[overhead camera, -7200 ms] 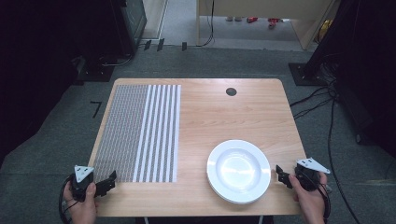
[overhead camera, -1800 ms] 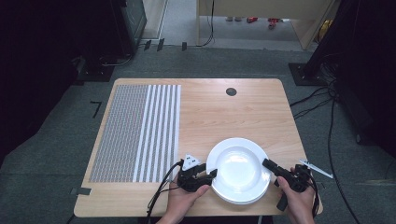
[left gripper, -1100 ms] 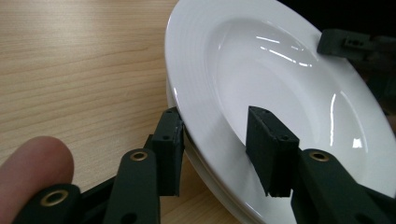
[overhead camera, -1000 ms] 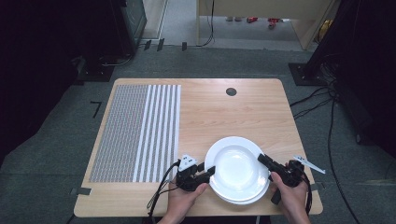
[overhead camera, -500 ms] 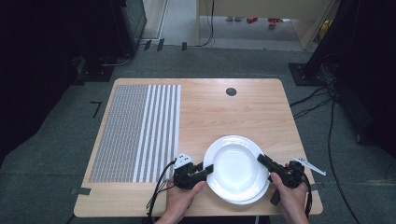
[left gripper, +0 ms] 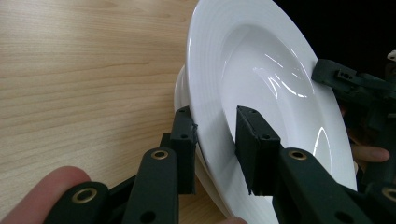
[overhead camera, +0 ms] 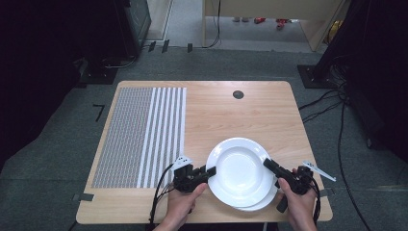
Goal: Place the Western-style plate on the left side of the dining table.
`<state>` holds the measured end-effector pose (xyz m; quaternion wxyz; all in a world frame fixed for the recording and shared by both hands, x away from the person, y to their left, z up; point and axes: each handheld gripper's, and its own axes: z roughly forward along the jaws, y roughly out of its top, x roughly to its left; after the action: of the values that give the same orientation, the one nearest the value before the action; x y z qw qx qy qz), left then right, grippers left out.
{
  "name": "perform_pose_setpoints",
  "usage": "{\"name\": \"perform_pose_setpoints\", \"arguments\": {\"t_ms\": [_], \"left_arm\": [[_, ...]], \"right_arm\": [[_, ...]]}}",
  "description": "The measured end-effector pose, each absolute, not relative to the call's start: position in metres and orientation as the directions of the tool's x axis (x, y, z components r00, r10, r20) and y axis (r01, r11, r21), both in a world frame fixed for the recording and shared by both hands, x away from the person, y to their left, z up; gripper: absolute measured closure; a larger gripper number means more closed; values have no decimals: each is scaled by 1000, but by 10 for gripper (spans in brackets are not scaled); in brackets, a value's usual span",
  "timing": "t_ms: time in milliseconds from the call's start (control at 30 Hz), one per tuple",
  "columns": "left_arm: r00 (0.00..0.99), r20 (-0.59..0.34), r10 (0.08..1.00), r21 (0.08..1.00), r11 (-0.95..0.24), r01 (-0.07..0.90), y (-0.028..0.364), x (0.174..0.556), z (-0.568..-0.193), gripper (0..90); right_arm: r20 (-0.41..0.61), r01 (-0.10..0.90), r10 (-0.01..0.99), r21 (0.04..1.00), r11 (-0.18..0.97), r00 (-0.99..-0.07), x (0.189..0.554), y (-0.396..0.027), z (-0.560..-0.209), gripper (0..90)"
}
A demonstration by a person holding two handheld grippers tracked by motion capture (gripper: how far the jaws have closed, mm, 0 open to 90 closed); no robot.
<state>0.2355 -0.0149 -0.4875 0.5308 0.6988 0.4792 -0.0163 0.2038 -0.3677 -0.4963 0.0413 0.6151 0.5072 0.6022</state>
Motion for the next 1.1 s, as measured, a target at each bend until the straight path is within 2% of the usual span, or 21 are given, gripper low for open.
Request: {"name": "perform_pose_setpoints", "arguments": {"t_ms": [567, 1100], "left_arm": [[537, -538, 650, 734, 47, 678, 14, 245, -468, 719], [490, -559, 669, 740, 135, 659, 68, 260, -449, 741]], "right_arm": [[692, 572, 663, 678, -462, -285, 211, -343, -479, 794], [684, 577, 640, 695, -428, -349, 239, -293, -460, 798]]}}
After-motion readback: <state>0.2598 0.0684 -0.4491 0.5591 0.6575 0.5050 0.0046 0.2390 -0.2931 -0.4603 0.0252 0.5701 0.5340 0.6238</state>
